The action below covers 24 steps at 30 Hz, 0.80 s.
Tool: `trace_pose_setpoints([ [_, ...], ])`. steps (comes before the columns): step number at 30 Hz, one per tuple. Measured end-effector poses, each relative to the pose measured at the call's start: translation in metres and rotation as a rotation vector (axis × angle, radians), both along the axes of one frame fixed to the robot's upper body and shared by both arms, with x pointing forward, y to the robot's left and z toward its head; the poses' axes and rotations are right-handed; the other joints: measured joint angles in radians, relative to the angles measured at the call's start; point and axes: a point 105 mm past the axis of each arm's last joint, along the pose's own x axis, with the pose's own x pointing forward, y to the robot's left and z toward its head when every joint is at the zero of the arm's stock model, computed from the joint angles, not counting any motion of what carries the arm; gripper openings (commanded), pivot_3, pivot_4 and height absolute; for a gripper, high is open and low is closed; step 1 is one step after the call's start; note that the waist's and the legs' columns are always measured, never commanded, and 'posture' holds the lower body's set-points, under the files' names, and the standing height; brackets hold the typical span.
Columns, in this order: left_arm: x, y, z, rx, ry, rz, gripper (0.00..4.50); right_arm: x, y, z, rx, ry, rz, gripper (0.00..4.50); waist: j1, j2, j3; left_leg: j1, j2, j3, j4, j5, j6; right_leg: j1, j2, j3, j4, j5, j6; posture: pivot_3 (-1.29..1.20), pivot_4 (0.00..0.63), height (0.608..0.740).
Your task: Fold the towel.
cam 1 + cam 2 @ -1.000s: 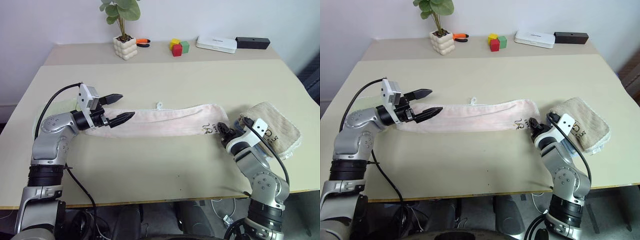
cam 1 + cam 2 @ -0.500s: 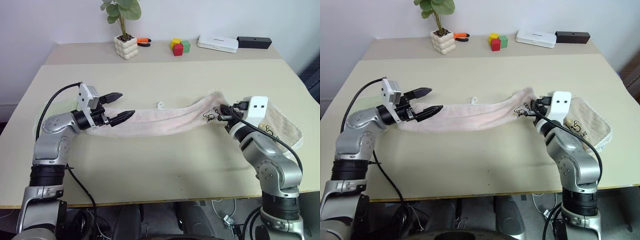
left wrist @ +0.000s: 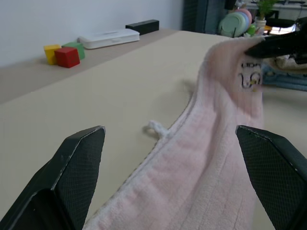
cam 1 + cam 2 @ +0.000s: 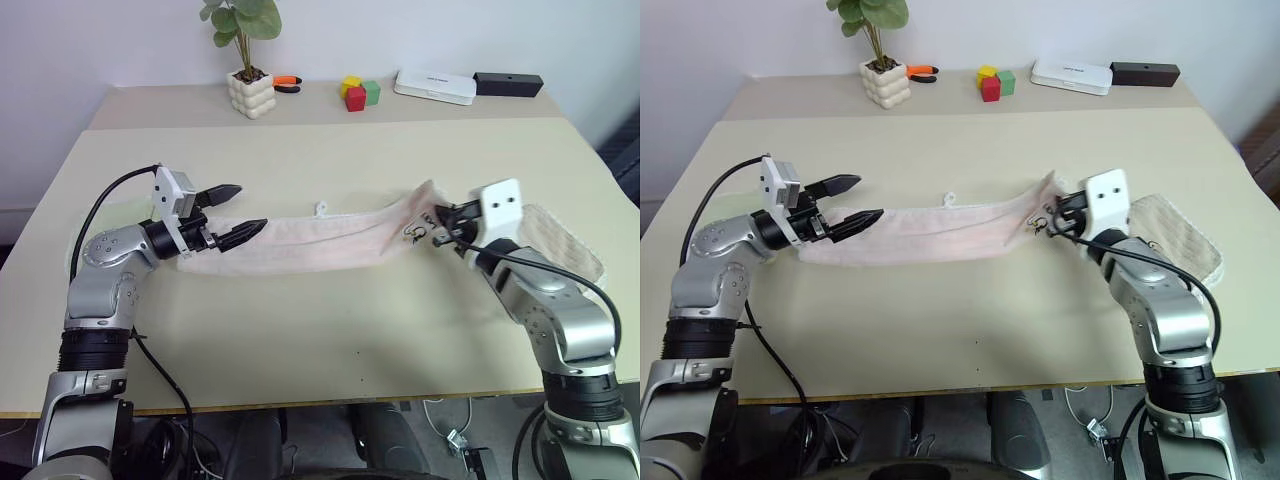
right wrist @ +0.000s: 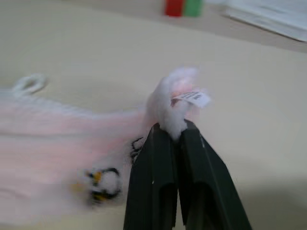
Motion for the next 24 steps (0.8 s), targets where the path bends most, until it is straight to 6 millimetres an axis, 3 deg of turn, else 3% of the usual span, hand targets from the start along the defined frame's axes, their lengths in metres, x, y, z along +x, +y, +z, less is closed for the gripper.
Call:
trace_pose_setpoints([
  [5,0.0,0.001,0.0,-0.003,0.0,0.008,4.5,-0.009,0.047,0.005,-0.168,-0.043,0.217,0.06,0.002,0.0,0.0,0.0,0.0,0.0,0.0,0.0,0.0,0.0,0.0,0.0,0.0,0.0,0.0,0.0,0.15,0.74],
  [12,0.0,0.001,0.001,-0.004,-0.003,0.011,4.5,-0.013,0.09,0.005,-0.226,-0.063,0.385,0.06,0.0,-0.001,0.0,0.0,0.0,0.0,0.0,0.0,0.0,0.0,0.0,0.0,0.0,0.0,0.0,0.0,0.15,0.74],
  [19,0.0,-0.001,0.002,-0.005,-0.007,0.011,4.5,-0.023,0.135,-0.033,-0.281,0.048,0.583,0.06,0.002,-0.001,0.0,0.0,0.0,-0.001,0.0,0.0,0.0,0.0,0.0,-0.001,0.0,0.0,0.0,0.0,0.15,0.74],
  [24,-0.003,-0.001,0.0,-0.003,-0.008,0.017,4.5,-0.019,0.147,-0.041,-0.32,0.04,0.615,0.06,0.002,-0.001,0.0,0.0,0.0,-0.001,0.0,0.0,0.0,0.0,-0.001,-0.001,0.0,0.0,0.0,0.0,0.15,0.74],
])
